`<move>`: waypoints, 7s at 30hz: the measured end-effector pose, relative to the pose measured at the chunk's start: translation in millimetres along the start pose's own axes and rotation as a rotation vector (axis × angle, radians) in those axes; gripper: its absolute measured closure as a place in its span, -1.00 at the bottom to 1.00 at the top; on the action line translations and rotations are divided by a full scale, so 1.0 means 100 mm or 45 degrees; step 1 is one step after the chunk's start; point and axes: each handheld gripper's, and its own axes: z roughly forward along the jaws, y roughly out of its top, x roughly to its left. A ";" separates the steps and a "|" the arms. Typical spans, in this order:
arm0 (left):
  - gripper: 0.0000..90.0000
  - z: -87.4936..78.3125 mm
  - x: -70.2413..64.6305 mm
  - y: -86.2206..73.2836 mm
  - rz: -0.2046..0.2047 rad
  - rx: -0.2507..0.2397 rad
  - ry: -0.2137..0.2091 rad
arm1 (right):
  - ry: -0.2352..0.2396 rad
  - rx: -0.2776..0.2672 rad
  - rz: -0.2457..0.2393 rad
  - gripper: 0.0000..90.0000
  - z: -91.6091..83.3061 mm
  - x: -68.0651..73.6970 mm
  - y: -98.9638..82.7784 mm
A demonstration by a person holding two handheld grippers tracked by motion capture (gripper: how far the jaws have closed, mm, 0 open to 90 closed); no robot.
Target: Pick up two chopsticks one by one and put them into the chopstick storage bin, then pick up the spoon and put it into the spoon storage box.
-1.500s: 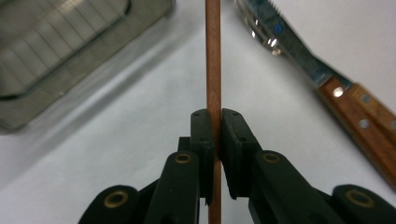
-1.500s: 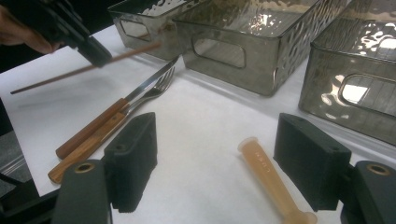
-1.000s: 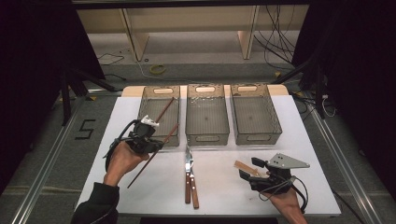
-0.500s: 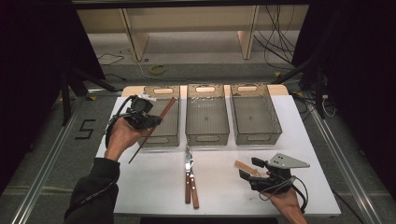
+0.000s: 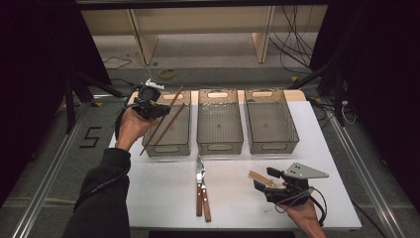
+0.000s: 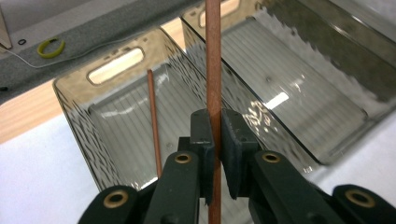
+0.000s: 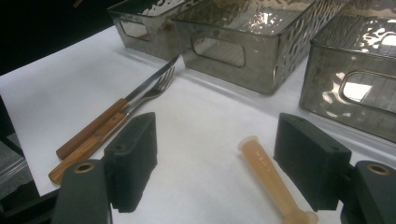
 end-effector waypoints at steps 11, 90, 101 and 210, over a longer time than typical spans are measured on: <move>0.85 0.19 0.17 0.17 -0.022 -0.032 0.023 | 0.005 0.002 0.002 -0.32 0.01 -0.01 0.00; -0.45 0.03 -0.21 -0.86 -0.255 -0.106 -0.146 | 0.002 0.074 -0.046 -0.31 0.03 -0.10 0.07; -0.49 -0.08 -0.35 -1.11 -0.254 -0.201 -0.245 | 0.008 0.194 -0.091 -0.31 0.12 -0.19 0.15; -0.63 -0.08 -0.82 -1.86 -0.094 -0.346 -0.265 | -0.039 0.349 -0.221 0.68 0.65 -0.39 0.97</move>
